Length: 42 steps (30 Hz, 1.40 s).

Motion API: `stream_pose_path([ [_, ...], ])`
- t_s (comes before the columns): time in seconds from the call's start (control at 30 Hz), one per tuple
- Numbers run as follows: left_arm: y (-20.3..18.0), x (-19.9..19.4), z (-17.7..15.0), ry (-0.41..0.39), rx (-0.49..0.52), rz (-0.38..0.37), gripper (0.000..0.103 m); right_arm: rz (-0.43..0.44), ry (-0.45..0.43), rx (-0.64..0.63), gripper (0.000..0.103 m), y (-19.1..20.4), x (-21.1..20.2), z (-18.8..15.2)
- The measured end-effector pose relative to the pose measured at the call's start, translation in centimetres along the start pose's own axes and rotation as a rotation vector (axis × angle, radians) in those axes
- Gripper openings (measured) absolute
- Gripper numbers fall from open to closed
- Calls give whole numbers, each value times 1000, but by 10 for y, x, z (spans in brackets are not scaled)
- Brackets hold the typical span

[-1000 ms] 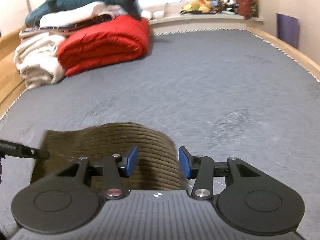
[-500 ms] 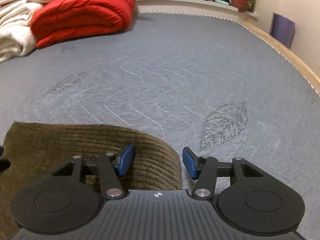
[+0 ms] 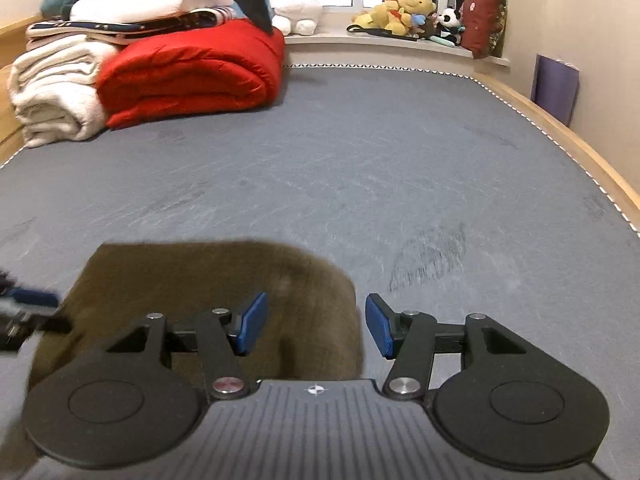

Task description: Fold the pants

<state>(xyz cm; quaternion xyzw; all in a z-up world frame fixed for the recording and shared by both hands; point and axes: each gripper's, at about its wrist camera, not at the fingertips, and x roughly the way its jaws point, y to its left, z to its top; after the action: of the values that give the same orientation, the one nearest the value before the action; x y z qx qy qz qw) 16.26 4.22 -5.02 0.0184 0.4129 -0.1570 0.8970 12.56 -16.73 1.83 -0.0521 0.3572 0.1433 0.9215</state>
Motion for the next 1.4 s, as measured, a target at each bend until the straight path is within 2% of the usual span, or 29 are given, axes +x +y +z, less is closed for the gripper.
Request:
stream_pose_path([
  [0.07, -5, 5, -5, 34, 37, -8, 42, -10, 54, -8, 57, 2, -12, -18],
  [0.13, -7, 26, -21, 127, 76, 39, 45, -45, 184, -16, 57, 2, -5, -40],
  [0.17, -6, 31, -27, 137, 74, 48, 48, -66, 269, -23, 62, 1, 5, -54],
  [0.23, -7, 27, -25, 130, 39, 62, 48, -63, 333, 22, 71, -6, 17, -67],
  [0.33, -18, 8, -19, 142, 36, 136, 49, -73, 319, 62, 69, -11, 10, -59],
  [0.37, -21, -3, -18, 132, 34, 162, 53, -88, 294, 67, 66, -10, 2, -56],
  [0.43, -30, -35, -20, 79, 19, 151, 69, -99, 206, 94, 66, -8, -27, -52],
  [0.47, -35, -51, -22, 52, 10, 156, 82, -89, 164, 113, 67, -7, -40, -50],
  [0.5, -41, -69, -25, 15, -3, 166, 88, -76, 116, 135, 68, -5, -57, -48],
  [0.6, -60, -117, -40, -94, -72, 200, 91, -44, 4, 158, 79, 2, -101, -48],
  [0.67, -71, -141, -51, -148, -122, 212, 91, -20, -70, 127, 91, 11, -129, -51],
  [0.73, -83, -152, -62, -178, -189, 215, 93, -4, -127, 90, 95, 17, -148, -58],
  [0.8, -87, -151, -75, -182, -304, 210, 93, 3, -168, 64, 96, 20, -156, -72],
  [0.83, -88, -147, -81, -169, -344, 192, 93, 4, -162, 57, 96, 21, -154, -79],
  [0.9, -93, -129, -94, -92, -402, 190, 93, -27, -85, 44, 96, 23, -138, -84],
  [0.93, -97, -118, -99, -53, -398, 207, 93, -42, -65, 46, 96, 24, -132, -85],
  [1.0, -106, -101, -102, -11, -322, 268, 93, -44, -49, 47, 96, 26, -123, -84],
  [1.03, -107, -96, -100, -16, -286, 296, 94, -48, -40, 44, 96, 26, -119, -84],
  [1.1, -108, -87, -98, -34, -226, 335, 103, -62, -19, 41, 96, 26, -112, -87],
  [1.17, -104, -79, -96, -45, -200, 354, 103, -59, 9, 47, 96, 24, -103, -88],
  [1.4, -95, -74, -93, -52, -261, 324, 103, -64, 25, 43, 96, 23, -99, -95],
])
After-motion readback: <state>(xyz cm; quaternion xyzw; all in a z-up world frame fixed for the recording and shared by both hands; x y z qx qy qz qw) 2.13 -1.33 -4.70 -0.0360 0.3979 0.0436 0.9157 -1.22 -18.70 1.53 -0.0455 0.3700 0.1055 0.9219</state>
